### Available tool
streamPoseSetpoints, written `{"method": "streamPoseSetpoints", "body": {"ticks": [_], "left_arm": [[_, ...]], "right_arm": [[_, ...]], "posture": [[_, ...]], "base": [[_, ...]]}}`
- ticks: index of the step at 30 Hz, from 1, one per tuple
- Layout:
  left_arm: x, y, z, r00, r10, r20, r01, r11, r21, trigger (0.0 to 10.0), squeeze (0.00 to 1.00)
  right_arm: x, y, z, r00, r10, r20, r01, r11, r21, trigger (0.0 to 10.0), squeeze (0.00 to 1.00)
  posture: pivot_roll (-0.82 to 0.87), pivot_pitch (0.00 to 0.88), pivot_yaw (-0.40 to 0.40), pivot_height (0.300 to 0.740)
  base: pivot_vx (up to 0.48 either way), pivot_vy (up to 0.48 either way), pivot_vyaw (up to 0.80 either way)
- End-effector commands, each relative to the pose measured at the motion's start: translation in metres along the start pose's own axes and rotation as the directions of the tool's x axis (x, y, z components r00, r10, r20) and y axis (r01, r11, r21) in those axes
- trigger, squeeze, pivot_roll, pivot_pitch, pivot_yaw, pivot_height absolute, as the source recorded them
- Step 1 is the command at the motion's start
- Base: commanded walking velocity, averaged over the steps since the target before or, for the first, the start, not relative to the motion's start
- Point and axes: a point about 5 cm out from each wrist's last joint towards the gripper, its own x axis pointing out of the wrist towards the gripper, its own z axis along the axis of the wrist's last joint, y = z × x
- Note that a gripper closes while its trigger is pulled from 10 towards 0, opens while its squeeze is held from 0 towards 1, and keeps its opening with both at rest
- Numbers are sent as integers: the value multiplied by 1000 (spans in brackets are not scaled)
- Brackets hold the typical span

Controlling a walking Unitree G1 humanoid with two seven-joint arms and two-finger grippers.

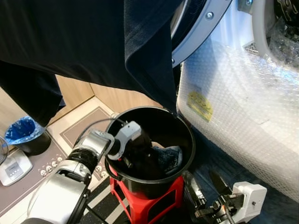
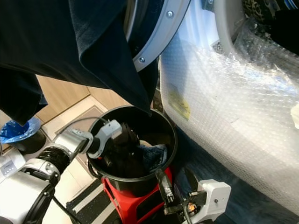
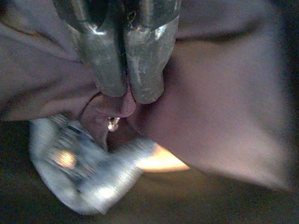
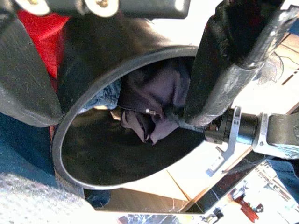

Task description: Clothes washing

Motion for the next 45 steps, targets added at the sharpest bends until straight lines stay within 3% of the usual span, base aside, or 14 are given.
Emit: {"method": "streamPoseSetpoints", "body": {"ticks": [1,2,3,4,5,10,11,15,17,18,28,29,34,45], "left_arm": [[-3,2,-1,999,42,29,-42,999,28,4941,0],[-2,0,1,998,43,54,-45,998,39,4431,0],[-1,-3,5,994,51,96,-57,997,57,9216,0],[0,-6,8,990,58,125,-67,995,68,9216,0],[0,-8,11,986,64,154,-77,994,80,10000,0],[-7,-23,44,925,66,373,-115,987,112,10000,0],[-7,-23,44,925,66,373,-115,987,112,10000,0],[-16,-43,60,849,37,526,-145,976,165,10000,0],[-17,-46,61,842,34,539,-148,974,170,10000,0],[-20,-56,62,813,13,582,-142,974,177,10000,0],[-26,-98,63,747,-42,663,-168,954,250,10000,0],[-26,-98,63,747,-42,663,-168,954,250,10000,0],[-42,-111,84,659,-34,752,-180,963,201,10000,0],[-53,-135,106,578,-78,812,-117,977,177,10000,0]], "right_arm": [[-1,-2,-4,1000,-8,-11,8,1000,2,10000,0],[1,-2,-4,1000,-6,-9,6,1000,1,10000,0],[3,-2,-4,1000,-2,-4,2,1000,0,10000,0],[4,-2,-4,1000,1,-1,-1,1000,-1,10000,0],[5,-3,-3,1000,3,1,-3,1000,-1,10000,0],[9,-5,-4,1000,7,5,-7,1000,-5,10000,0],[9,-5,-4,1000,7,5,-7,1000,-5,10000,0],[8,-13,-8,1000,26,-13,-26,999,-21,10000,0],[7,-13,-9,999,36,-20,-37,999,-25,10000,0],[5,-15,-10,995,84,-47,-86,995,-41,10000,0],[-1,-37,-13,929,299,-216,-330,936,-122,10000,0],[-1,-37,-13,929,299,-216,-330,936,-122,10000,0],[5,-54,-7,899,350,-262,-397,905,-153,10000,0],[22,-78,10,904,337,-263,-400,883,-245,10000,0]], "posture": [[-205,206,74,740],[-203,203,74,740],[-198,194,73,740],[-198,194,73,740],[-198,192,72,740],[-198,175,72,740],[-198,175,72,740],[-201,149,80,740],[-201,149,80,740],[-200,134,84,740],[-189,62,95,740],[-189,62,95,740],[-183,15,96,740],[-169,0,68,740]], "base": [[0,0,0],[0,0,0],[0,0,0],[0,0,0],[0,0,0],[0,0,0],[0,0,0],[0,0,0],[0,0,0],[0,0,0],[0,0,0],[0,0,0],[0,0,0],[0,0,0]]}}
